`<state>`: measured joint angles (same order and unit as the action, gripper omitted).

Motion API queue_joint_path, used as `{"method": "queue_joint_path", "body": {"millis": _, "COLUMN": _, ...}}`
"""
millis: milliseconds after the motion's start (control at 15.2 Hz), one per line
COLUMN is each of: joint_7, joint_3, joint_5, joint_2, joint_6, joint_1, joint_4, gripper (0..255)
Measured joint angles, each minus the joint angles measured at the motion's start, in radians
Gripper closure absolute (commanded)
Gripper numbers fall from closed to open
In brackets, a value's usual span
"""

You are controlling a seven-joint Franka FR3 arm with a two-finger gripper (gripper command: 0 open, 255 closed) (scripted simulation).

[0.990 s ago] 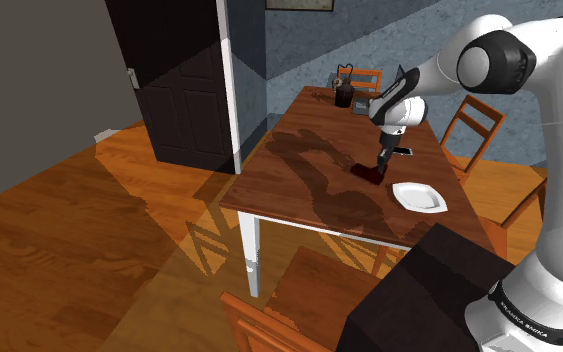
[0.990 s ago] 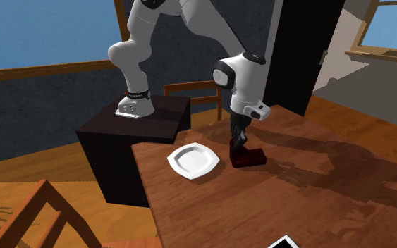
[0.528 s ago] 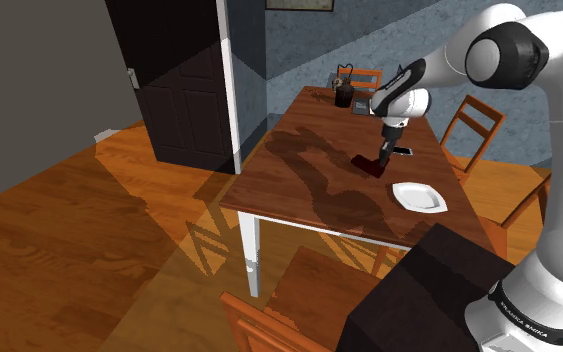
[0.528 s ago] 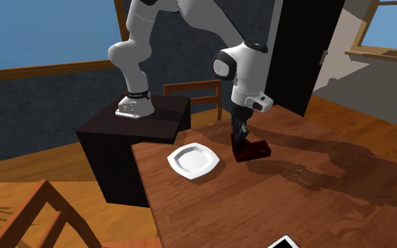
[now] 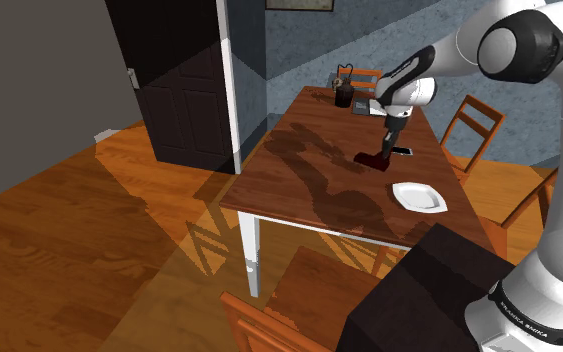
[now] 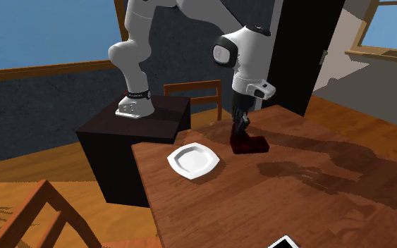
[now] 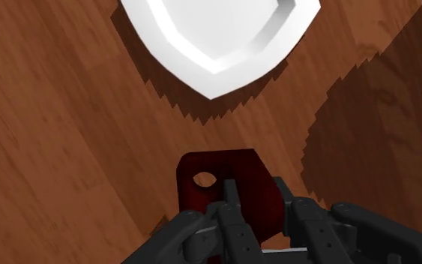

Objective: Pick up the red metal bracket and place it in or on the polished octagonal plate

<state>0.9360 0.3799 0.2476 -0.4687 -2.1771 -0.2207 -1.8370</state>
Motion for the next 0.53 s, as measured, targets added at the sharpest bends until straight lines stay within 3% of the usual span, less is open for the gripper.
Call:
{"method": "queue_joint_path", "body": {"millis": 198, "joint_7": -0.002, "joint_3": 0.009, "joint_5": -0.013, "joint_2": 0.03, "joint_6": 0.024, "joint_1": 0.002, "joint_4": -0.004, "gripper": 255}}
{"method": "queue_joint_path", "body": {"millis": 528, "joint_7": 0.047, "joint_3": 0.052, "joint_5": -0.057, "joint_2": 0.156, "joint_6": -0.006, "joint_1": -0.013, "joint_4": -0.156, "gripper": 255}}
